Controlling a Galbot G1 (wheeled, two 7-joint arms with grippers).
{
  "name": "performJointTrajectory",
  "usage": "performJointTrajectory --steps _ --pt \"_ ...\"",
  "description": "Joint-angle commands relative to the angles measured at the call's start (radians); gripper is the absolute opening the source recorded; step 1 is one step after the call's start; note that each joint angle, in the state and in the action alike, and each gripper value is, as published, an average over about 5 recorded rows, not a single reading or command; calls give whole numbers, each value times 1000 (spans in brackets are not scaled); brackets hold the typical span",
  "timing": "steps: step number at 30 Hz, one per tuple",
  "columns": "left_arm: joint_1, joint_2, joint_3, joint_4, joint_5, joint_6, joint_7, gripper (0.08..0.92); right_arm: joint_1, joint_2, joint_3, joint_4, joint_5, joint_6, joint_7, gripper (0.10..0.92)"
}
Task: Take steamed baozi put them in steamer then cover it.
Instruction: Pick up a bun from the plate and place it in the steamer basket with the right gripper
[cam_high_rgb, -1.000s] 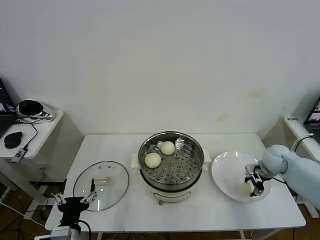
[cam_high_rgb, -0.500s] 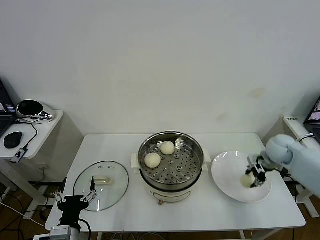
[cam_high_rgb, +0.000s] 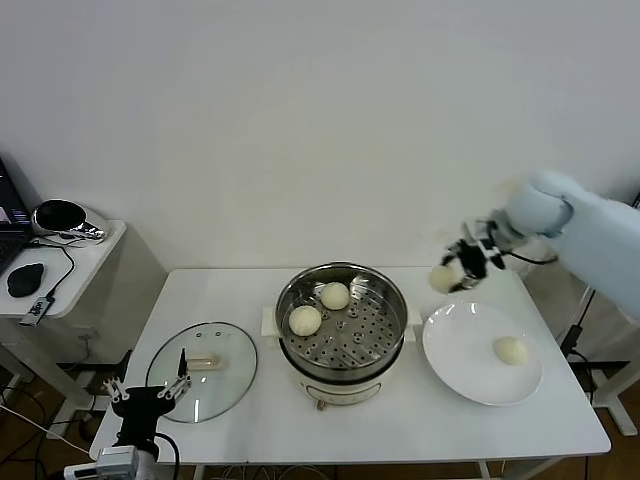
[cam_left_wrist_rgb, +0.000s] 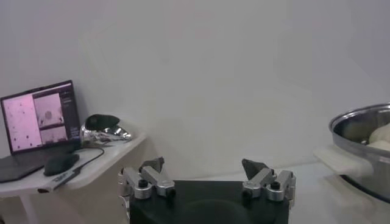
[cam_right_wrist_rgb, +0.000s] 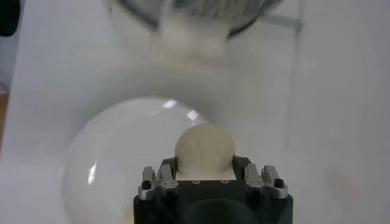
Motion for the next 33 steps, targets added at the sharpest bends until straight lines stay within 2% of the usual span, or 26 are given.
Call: performJointTrajectory --steps 1,7,16,25,33 --pt "0 -6 -18 -2 -3 0 -1 823 161 262 -183 60 155 97 94 568" --pt "4 -14 -32 -8 -3 -2 -3 823 115 359 -244 17 76 283 105 571" --pt "9 -26 -37 -20 -2 -2 -3 823 85 390 -306 38 -16 476 96 584" --pt "12 -34 -37 -21 -1 -3 -6 823 83 390 -328 53 -137 588 76 585" --pt "14 -41 -36 -20 2 -4 -6 823 74 385 -339 59 -168 632 62 590"
